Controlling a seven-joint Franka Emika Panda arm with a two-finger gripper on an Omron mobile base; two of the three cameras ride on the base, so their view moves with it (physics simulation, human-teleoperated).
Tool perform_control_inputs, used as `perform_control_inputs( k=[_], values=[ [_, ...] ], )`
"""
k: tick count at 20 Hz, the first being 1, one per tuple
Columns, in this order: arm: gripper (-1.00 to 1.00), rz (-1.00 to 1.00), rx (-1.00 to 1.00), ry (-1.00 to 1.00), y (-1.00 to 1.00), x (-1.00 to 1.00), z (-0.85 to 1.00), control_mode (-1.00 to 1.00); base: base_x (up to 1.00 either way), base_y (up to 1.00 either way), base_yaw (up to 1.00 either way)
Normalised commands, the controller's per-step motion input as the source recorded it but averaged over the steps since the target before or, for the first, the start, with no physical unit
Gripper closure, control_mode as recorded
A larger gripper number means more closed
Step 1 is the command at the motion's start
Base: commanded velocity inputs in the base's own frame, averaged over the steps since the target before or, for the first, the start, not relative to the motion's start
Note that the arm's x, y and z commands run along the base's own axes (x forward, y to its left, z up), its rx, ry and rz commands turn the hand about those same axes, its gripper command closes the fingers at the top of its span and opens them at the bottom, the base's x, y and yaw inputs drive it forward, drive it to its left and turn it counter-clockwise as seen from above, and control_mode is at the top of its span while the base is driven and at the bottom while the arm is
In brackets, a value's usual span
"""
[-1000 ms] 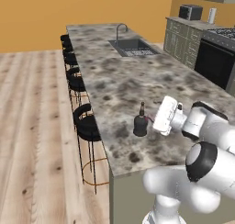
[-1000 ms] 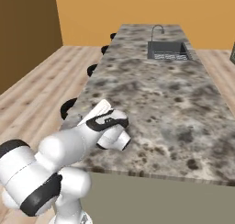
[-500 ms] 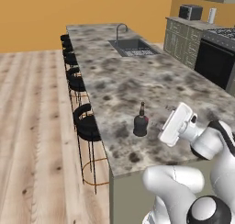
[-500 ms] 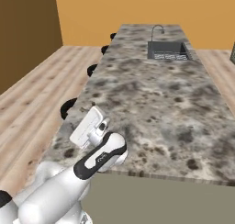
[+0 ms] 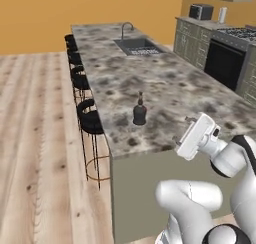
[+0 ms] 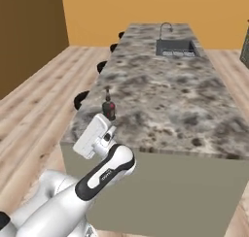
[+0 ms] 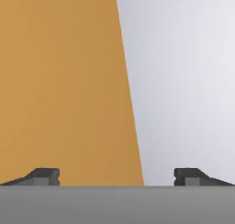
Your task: Move the drinks to the dining counter.
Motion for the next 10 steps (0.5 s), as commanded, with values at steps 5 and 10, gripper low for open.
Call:
perform_control_inputs(
  k=[5,10],
  values=[
    [-1.00,0.00,0.00,0.00,0.00,0.00,0.00,1.00,-0.35,-0.48,-0.34],
    [-1.00,0.00,0.00,0.00,0.00,0.00,0.00,1.00,0.10,-0.69,-0.65]
  ],
)
